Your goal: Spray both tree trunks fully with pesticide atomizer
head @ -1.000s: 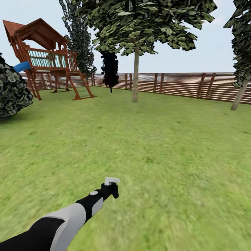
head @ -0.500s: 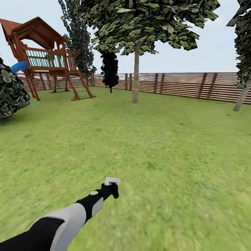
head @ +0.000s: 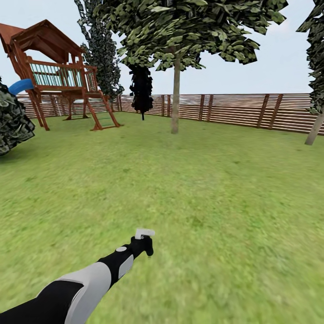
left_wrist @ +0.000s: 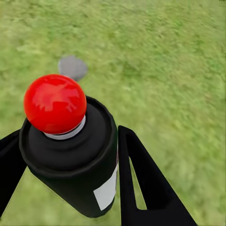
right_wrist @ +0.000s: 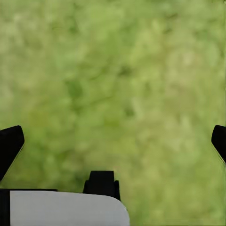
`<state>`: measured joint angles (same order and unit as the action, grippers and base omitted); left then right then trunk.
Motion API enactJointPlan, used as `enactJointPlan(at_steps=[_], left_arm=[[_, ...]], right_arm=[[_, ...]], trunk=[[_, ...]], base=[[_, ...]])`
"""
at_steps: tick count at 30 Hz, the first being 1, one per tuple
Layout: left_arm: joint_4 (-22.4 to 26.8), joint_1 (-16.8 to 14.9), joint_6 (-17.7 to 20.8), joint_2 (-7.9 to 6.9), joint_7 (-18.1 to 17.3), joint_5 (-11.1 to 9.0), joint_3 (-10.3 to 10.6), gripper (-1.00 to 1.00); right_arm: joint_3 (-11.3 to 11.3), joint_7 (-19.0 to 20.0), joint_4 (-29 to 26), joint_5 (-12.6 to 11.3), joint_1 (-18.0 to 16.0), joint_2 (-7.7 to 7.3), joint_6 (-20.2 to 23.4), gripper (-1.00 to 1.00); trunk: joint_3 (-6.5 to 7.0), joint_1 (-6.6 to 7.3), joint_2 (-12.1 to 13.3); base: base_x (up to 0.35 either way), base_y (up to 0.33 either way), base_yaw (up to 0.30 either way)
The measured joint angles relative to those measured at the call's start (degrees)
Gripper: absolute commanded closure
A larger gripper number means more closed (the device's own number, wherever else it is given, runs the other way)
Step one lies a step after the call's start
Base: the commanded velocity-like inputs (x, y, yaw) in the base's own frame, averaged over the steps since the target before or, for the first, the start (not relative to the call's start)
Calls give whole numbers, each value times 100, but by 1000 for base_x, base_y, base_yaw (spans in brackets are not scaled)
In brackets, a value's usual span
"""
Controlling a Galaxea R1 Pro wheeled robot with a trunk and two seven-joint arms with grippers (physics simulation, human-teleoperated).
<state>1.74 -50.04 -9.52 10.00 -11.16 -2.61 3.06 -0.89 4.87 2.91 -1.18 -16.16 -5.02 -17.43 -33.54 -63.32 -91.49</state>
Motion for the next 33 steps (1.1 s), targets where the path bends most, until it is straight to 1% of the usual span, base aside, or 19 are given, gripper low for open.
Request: enactJointPlan(at_steps=[33], left_arm=[[0,0,-1,0,0,0,-5,100]], right_arm=[[0,0,0,0,0,1,0,-100]], trunk=[[0,0,0]], base=[[350,0,0]])
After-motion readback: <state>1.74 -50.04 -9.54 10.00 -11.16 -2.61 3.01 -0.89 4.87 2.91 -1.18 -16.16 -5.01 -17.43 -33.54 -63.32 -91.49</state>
